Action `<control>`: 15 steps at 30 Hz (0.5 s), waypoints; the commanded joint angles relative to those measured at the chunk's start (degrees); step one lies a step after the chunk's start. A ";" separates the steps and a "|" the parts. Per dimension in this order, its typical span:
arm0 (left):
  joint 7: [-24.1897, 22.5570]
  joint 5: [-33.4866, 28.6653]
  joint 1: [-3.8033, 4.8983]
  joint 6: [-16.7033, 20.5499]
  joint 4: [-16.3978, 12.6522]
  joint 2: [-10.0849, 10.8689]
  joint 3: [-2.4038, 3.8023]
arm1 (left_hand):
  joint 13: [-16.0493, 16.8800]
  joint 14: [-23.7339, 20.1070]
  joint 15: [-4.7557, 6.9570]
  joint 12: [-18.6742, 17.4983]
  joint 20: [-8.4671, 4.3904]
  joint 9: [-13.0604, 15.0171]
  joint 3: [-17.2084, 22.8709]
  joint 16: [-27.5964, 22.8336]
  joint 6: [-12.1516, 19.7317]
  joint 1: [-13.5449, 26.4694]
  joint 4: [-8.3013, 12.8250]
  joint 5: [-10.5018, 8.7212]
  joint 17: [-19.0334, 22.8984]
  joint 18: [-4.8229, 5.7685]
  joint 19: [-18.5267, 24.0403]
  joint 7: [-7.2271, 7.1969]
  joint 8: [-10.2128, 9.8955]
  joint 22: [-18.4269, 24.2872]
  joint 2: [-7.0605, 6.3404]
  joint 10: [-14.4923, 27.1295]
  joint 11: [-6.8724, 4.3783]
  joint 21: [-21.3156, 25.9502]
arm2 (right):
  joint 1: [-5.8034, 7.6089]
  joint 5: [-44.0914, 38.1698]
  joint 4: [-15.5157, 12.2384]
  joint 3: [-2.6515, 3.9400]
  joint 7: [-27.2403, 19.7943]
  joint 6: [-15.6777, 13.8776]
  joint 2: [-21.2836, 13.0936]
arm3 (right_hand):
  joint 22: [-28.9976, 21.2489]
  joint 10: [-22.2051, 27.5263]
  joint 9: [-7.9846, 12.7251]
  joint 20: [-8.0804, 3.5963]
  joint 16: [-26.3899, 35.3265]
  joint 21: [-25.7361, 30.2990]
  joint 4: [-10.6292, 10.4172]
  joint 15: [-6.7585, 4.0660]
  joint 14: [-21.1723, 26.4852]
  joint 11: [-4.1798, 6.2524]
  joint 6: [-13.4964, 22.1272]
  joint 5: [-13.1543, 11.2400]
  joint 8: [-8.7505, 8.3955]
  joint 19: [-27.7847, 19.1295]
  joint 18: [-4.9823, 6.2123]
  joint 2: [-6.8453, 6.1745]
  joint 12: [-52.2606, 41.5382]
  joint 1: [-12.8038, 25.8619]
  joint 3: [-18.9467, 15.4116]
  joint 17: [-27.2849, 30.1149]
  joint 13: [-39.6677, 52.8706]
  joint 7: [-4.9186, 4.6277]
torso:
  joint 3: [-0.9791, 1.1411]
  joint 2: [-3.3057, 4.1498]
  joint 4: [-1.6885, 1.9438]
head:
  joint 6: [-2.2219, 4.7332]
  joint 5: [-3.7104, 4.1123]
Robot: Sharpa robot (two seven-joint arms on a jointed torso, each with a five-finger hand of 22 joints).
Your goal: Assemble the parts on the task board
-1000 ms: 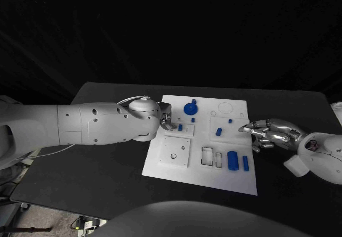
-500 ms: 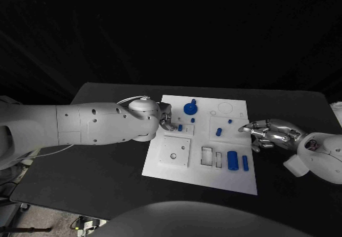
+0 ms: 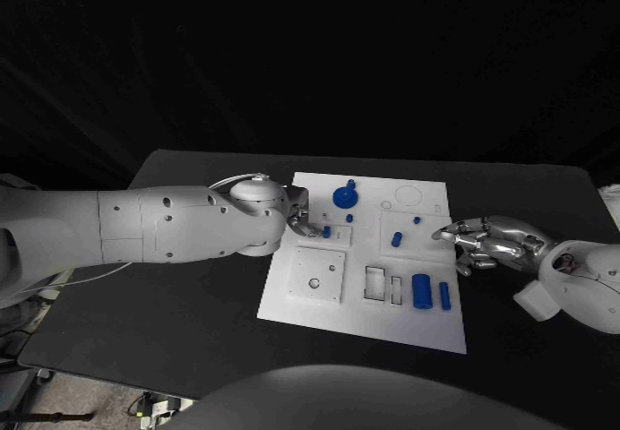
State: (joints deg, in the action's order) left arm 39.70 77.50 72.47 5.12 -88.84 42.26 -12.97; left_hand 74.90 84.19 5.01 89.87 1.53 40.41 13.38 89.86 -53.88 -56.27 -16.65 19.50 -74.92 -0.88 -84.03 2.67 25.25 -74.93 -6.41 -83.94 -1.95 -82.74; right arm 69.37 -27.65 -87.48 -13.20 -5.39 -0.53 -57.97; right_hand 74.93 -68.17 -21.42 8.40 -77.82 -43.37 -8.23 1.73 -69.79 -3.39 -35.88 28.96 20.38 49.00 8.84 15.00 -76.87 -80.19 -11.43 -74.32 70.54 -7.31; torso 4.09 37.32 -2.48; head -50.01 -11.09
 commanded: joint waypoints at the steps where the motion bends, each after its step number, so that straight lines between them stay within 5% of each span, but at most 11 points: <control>1: 5.05 -1.30 -0.29 -1.59 0.15 0.15 -0.25 | 15.10 5.81 -0.40 0.13 0.34 0.26 -0.64 0.14 1.03 -0.09 0.01 0.88 -15.08 -0.89 -2.27 0.07 -0.40 -12.65 -0.15 -6.06 0.22 0.51 | -0.06 -0.03 -0.05 -0.01 -0.34 1.09 0.00 | 2.60 0.54 0.09 0.02 -0.13 0.30 -0.02 0.05 0.52 -0.01 -0.32 0.31 -0.26 -0.22 0.52 -0.14 0.30 -0.54 0.42 0.10 -0.03 -0.01 | -0.01 0.01 -0.01 | 0.01 0.04; 15: 4.06 -2.54 -0.29 -3.14 -0.27 0.52 -0.24 | 15.10 5.81 -0.34 0.13 0.31 1.66 -2.57 0.14 3.45 -4.70 0.01 3.32 -15.08 -1.22 -1.49 0.14 0.21 -12.25 -1.26 -6.06 0.03 2.17 | -0.22 -0.03 -0.03 -0.01 -0.42 0.96 -0.04 | 2.58 0.56 0.18 0.01 -0.17 0.34 0.32 0.05 0.53 -0.01 -0.40 0.94 -0.32 -0.34 0.53 -0.33 0.30 -0.76 0.96 0.11 -0.07 -0.05 | -0.04 -0.11 0.00 | 0.01 0.31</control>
State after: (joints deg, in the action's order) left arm 39.56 76.17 72.58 4.55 -89.19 42.70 -12.86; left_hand 74.91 84.19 5.02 89.86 1.53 42.06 11.23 89.86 -50.83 -60.37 -16.58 22.51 -74.91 -1.52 -84.03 2.63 25.24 -74.92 -7.76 -83.94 -1.95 -80.75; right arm 69.24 -27.64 -87.50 -13.20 -5.38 -0.51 -58.04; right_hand 74.92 -67.97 -21.30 8.40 -77.82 -43.14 -7.83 1.94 -69.59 -3.60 -35.88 29.63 20.38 49.00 8.84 14.72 -76.87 -80.43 -10.72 -74.26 70.43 -7.31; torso 4.09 37.25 -2.48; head -50.01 -10.78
